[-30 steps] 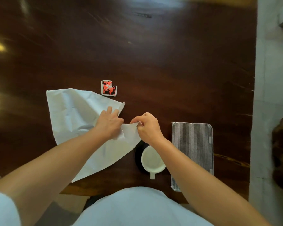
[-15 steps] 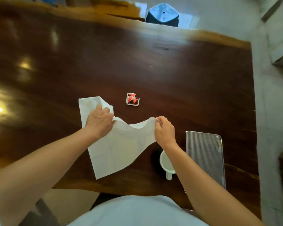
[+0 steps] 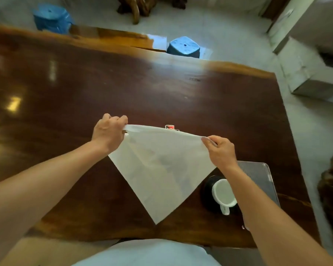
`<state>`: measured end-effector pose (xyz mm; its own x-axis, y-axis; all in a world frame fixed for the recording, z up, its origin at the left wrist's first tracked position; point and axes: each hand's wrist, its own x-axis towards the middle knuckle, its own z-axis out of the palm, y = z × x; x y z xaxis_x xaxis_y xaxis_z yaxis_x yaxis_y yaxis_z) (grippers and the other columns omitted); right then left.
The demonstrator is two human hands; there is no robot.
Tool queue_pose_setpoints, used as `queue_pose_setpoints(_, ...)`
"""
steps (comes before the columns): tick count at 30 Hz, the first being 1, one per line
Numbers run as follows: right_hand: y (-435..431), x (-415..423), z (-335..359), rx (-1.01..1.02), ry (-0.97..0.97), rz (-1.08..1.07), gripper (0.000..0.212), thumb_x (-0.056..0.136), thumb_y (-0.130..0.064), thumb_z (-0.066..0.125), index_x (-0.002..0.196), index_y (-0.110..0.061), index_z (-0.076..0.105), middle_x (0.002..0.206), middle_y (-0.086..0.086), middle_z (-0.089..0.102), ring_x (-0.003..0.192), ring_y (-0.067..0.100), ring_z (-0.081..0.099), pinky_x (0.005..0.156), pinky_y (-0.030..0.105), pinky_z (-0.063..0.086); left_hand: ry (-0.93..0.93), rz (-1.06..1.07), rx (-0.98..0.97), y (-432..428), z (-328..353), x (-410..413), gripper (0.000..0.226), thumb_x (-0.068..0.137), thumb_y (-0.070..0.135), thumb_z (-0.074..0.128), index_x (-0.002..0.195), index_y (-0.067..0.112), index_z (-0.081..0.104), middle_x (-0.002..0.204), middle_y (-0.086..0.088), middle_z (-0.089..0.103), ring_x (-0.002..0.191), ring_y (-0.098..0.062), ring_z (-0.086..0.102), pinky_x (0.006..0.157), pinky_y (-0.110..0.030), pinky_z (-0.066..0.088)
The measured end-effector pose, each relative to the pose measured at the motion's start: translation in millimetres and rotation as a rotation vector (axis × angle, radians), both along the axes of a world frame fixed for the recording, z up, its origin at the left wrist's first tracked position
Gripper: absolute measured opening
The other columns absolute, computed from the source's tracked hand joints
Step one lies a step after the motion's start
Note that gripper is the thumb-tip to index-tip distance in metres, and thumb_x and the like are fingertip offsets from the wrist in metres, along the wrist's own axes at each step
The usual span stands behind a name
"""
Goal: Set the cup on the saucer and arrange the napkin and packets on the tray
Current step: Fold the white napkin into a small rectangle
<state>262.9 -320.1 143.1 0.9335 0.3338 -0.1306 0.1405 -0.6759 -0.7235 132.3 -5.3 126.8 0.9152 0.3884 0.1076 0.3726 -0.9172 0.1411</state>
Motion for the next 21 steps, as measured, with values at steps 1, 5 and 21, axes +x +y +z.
queue_pose_setpoints(1, 2, 1, 6, 0.005, -0.020, -0.015, 0.033, 0.099, -0.036, 0.056, 0.083, -0.012, 0.073, 0.074, 0.005, 0.069, 0.066, 0.016, 0.060, 0.058, 0.029, 0.045, -0.024, 0.003, -0.014, 7, 2, -1, 0.006, 0.093, 0.006, 0.055, 0.096, 0.010, 0.059, 0.084, -0.012, 0.070, 0.084, -0.034, 0.052, 0.061, -0.038, 0.038)
queue_pose_setpoints(5, 3, 12, 30, -0.014, -0.110, -0.086, 0.035, 0.099, -0.038, 0.056, 0.086, -0.010, 0.074, 0.076, 0.005, 0.069, 0.074, 0.024, 0.064, 0.065, 0.039, 0.052, -0.087, 0.001, -0.043, 31, 17, 2, 0.017, 0.096, 0.006, 0.050, 0.103, 0.008, 0.066, 0.090, -0.016, 0.072, 0.086, -0.039, 0.056, 0.063, -0.040, 0.041)
queue_pose_setpoints(21, 8, 70, 144, 0.013, -0.716, -0.150, 0.018, 0.092, -0.020, 0.067, 0.103, -0.010, 0.079, 0.094, 0.015, 0.076, 0.088, 0.029, 0.067, 0.084, 0.037, 0.050, -0.618, -0.178, -0.163, 96, 146, 46, 0.037, 0.099, 0.010, 0.056, 0.136, 0.006, 0.061, 0.118, -0.022, 0.070, 0.104, -0.038, 0.067, 0.089, -0.046, 0.057)
